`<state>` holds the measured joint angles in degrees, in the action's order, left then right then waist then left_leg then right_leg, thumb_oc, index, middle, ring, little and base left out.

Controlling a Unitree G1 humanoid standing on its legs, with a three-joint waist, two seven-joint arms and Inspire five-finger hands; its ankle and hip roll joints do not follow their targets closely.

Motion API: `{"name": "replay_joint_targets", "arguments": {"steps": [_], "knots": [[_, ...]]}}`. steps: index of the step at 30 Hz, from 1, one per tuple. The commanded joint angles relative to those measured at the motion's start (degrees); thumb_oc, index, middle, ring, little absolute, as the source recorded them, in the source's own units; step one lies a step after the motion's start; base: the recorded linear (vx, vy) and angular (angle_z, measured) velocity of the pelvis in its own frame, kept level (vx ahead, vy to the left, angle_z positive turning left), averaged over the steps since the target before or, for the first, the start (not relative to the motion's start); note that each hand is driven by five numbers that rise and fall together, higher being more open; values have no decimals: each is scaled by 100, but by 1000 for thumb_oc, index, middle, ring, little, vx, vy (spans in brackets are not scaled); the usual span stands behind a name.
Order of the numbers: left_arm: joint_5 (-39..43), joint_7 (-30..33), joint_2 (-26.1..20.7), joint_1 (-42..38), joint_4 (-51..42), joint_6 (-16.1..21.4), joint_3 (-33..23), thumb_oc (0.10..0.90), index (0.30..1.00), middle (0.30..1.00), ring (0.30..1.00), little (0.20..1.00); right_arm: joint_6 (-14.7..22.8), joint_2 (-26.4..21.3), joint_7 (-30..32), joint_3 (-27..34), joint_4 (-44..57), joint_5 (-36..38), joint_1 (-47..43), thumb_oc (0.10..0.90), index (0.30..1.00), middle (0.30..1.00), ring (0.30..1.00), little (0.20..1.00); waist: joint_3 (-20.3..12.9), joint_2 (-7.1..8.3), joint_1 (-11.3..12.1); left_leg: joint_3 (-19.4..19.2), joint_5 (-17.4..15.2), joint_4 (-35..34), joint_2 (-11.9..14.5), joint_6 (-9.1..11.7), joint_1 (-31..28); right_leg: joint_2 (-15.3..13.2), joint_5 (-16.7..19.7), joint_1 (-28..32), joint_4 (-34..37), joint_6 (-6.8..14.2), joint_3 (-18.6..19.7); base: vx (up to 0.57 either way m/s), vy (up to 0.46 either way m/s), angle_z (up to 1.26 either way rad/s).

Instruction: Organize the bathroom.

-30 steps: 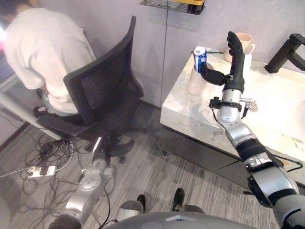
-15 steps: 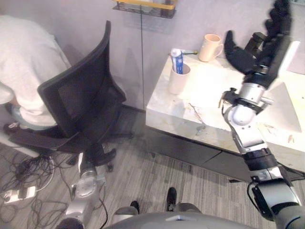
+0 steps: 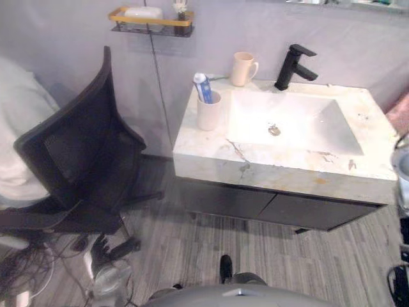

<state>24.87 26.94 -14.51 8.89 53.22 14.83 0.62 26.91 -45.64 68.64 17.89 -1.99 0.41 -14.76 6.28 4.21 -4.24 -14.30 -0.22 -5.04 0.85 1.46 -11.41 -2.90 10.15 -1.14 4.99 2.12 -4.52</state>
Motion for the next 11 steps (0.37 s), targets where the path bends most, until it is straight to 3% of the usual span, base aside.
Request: {"name": "replay_joint_targets", "arguments": {"steps": [1, 5, 7, 11], "knots": [[-298, 3, -204, -309, 238, 616, 42, 800, 900, 900, 900, 900, 268, -664, 266, 616, -273, 104, 73, 800, 900, 900, 900, 900, -233, -81, -150, 50, -251, 28, 341, 49, 332, -225, -915, 598, -49, 525, -129, -7, 23, -42], [-107, -188, -217, -311, 325, 635, 22, 800, 900, 900, 900, 900, 243, -700, 114, 1167, -876, 259, 809, 800, 900, 900, 900, 900, -194, -67, -251, -43, -263, 36, 340, 45, 354, -217, -872, 527, -56, 569, -35, -8, 26, -33], [-22, -227, -182, -217, 151, 678, -70, 800, 900, 900, 900, 900, -309, -643, -66, 1456, -1296, 176, 1384, 800, 900, 900, 900, 900, -103, -61, -327, -106, -241, 43, 331, 19, 412, -215, -805, 420, -55, 609, 49, -56, 47, -20], [-36, -150, -180, -197, 53, 691, -132, 800, 900, 900, 900, 900, -95, -151, -103, 1811, -2038, 892, 1925, 800, 900, 900, 900, 900, 37, -67, -454, -222, -202, 50, 336, 13, 470, -224, -721, 312, -74, 641, 102, -54, 19, -13]]}}
